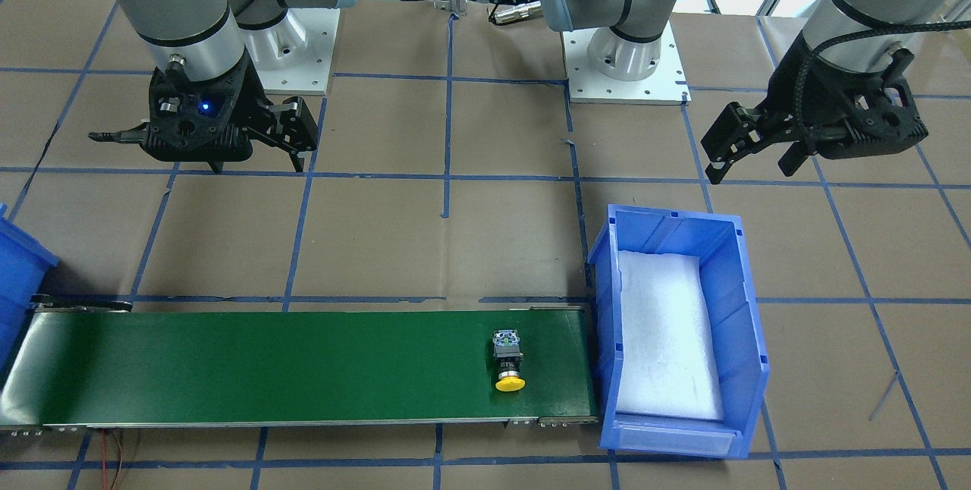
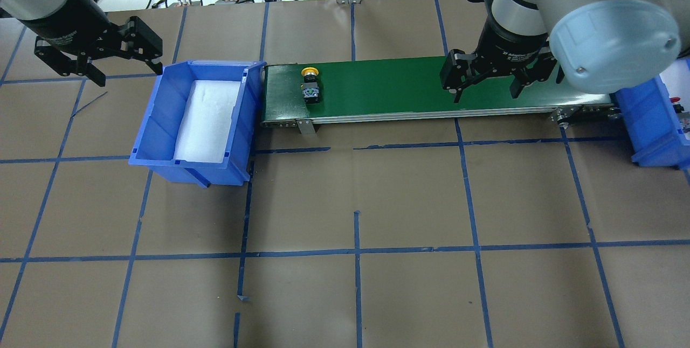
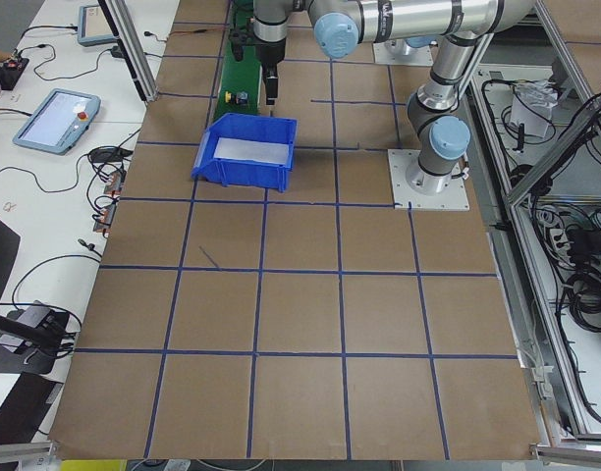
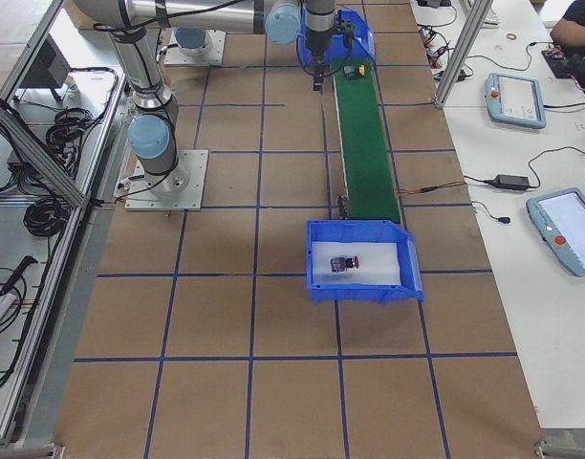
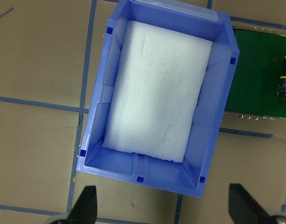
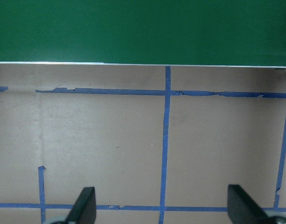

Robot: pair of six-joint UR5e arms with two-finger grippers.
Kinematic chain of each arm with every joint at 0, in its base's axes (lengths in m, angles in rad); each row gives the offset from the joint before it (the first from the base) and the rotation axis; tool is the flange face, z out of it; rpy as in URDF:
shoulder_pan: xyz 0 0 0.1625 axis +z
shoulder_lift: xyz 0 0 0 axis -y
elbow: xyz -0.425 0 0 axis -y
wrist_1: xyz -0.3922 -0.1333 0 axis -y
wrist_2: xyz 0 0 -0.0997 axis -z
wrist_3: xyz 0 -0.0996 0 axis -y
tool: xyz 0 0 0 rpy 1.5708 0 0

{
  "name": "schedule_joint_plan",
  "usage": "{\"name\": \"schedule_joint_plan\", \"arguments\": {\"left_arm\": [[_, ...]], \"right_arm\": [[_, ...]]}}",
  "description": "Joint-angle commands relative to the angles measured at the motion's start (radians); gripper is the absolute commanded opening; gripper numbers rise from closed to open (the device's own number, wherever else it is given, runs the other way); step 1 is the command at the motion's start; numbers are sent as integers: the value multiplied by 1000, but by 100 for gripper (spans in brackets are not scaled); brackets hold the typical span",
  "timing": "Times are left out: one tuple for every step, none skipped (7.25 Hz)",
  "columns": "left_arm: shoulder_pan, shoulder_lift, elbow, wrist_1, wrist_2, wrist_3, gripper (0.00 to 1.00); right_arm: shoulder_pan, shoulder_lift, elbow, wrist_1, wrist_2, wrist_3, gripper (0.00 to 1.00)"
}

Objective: Transport two buttons from left to right
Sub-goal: 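Open the left gripper and raise it away from the belt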

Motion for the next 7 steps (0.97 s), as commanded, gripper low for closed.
{"name": "schedule_joint_plan", "arguments": {"left_arm": [[40, 21, -3, -1, 0, 2, 100], [52, 41, -3, -11, 2, 0, 100], [83, 79, 4, -28, 2, 3, 100], [135, 119, 1, -34, -3, 49, 100], [160, 121, 0, -37, -4, 116, 100], [151, 125, 7, -46, -3, 118, 100], [143, 121, 27, -85, 0, 76, 100]], "right_arm": [[0, 0, 1, 0, 0, 0, 100], [0, 0, 1, 0, -2, 0, 100], [0, 1, 1, 0, -2, 0, 100], [0, 0, 1, 1, -2, 0, 100], [0, 0, 1, 0, 0, 0, 100], [0, 1, 1, 0, 0, 0, 100], [0, 1, 1, 1, -2, 0, 100]]}}
